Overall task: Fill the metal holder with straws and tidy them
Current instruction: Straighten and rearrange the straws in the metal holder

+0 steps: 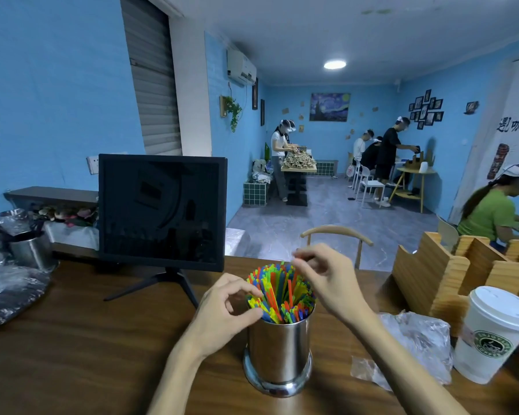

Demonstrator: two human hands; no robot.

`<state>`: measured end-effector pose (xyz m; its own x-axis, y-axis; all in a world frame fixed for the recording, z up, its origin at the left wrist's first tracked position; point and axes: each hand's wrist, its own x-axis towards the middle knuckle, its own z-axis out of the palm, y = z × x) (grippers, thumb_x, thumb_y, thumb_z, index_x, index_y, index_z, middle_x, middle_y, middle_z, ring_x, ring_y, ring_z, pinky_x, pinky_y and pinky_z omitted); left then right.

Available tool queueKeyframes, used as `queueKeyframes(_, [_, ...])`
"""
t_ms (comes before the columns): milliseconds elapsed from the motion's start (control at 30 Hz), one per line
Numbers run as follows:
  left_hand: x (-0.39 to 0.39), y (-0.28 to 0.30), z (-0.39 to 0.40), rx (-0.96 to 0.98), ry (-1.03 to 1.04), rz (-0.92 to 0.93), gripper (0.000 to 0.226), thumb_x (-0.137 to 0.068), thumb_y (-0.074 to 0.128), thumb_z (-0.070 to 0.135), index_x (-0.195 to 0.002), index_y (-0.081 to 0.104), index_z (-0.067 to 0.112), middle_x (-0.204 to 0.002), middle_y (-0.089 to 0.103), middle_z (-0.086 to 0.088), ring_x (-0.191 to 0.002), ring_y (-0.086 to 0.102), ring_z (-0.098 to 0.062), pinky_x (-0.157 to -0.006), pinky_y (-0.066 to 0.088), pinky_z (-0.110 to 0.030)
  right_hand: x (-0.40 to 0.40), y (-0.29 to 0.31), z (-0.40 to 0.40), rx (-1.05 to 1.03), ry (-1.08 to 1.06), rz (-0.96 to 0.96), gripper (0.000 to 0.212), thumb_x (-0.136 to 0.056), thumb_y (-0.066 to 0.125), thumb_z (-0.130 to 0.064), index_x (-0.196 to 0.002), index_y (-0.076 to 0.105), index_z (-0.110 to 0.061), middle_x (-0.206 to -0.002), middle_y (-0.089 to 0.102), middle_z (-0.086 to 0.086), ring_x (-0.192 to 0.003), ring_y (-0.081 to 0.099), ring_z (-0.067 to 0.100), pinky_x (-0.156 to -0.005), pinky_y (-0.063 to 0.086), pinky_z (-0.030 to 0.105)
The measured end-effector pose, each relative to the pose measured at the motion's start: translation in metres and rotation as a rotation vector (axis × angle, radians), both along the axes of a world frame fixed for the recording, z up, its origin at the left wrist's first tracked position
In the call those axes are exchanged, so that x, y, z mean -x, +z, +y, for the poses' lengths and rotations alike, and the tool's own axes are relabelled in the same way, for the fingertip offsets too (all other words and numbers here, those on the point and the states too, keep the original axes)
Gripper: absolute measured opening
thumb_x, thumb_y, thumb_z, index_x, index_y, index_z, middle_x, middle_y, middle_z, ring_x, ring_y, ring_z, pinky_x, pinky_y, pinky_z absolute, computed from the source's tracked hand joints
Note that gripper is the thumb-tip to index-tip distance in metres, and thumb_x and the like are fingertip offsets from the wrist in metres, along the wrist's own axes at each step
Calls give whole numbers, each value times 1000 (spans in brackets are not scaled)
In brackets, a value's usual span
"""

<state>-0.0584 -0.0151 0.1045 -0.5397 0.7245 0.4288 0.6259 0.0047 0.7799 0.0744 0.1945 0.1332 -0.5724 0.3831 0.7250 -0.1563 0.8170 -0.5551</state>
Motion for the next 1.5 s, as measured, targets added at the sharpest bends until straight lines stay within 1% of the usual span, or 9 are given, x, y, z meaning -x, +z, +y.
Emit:
queueKeyframes(100, [2, 0, -5, 73, 5, 73, 33, -70, 83, 37, -101, 73, 45, -111, 56, 20, -107, 57, -7, -76, 46, -18, 0, -20, -2, -90, -41, -202, 36, -95, 58, -55, -83, 76, -26, -90, 69, -19, -91, 62, 5, -82, 52, 34])
queueKeyframes(233, [8, 0, -3, 33, 68, 120, 30, -74, 88, 25, -92, 78, 47, -106, 61, 22, -105, 61, -6, -74, 50, -18, -5, -20, 2, -158, -39, -339, 53, -99, 43, -62, -82, 78, -26, -98, 67, -24, -103, 55, 2, -90, 45, 27])
queueKeyframes(400, [12, 2, 1, -49, 72, 96, 18, -70, 91, 32, -82, 81, 42, -90, 69, 20, -90, 65, -11, -66, 50, -21, -5, -11, -12, -24, -22, -238, 44, -103, 43, -55, -96, 76, -27, -98, 68, -19, -103, 60, 7, -94, 46, 33])
queueKeyframes(667, [24, 2, 6, -64, 109, 142, 20, -67, 91, 42, -77, 76, 51, -80, 67, 25, -76, 61, -7, -71, 50, -33, 9, -16, -33, -268, -81, -314, 48, -82, 60, -79, -104, 77, -40, -113, 65, -25, -119, 53, 0, -105, 39, 38])
queueKeyframes(833, [25, -4, 9, -190, 97, 292, 21, -77, 77, 48, -91, 82, 33, -80, 71, 21, -84, 58, -4, -73, 45, -13, 12, -18, -44, -243, -65, -325, 46, -81, 62, -78, -107, 76, -43, -112, 65, -27, -114, 53, -3, -103, 40, 39])
queueKeyframes(967, [19, -17, 14, -308, 132, 385, 24, -80, 82, 26, -105, 81, 25, -91, 75, 15, -84, 57, -3, -75, 48, -15, 10, -19, -51, -209, -105, -326, 43, -85, 59, -75, -105, 76, -42, -112, 64, -29, -114, 52, -7, -104, 38, 36])
queueKeyframes(1133, [15, -30, 20, -474, 230, 411, 22, -72, 88, 12, -93, 83, 15, -86, 77, 11, -74, 56, 2, -67, 50, -12, 15, -5, -56, -199, -169, -281, 36, -93, 57, -63, -99, 78, -35, -100, 68, -22, -101, 59, -1, -94, 46, 36])
queueKeyframes(1300, [13, -27, 22, -444, 170, 317, 18, -72, 90, 18, -86, 83, 25, -93, 72, 16, -85, 62, -8, -77, 50, -19, 42, 28, -48, -214, -163, -373, 23, -97, 63, -44, -100, 78, -27, -100, 70, -14, -97, 63, 7, -89, 50, 38])
queueKeyframes(1500, [22, 16, 13, -525, -5, -338, 21, -83, 80, 6, -89, 78, 26, -84, 77, 4, -78, 72, -11, -71, 55, -23, 33, 35, -58, 129, 93, -428, 36, -101, 55, -50, -107, 76, -21, -104, 75, -8, -103, 68, 7, -93, 52, 30])
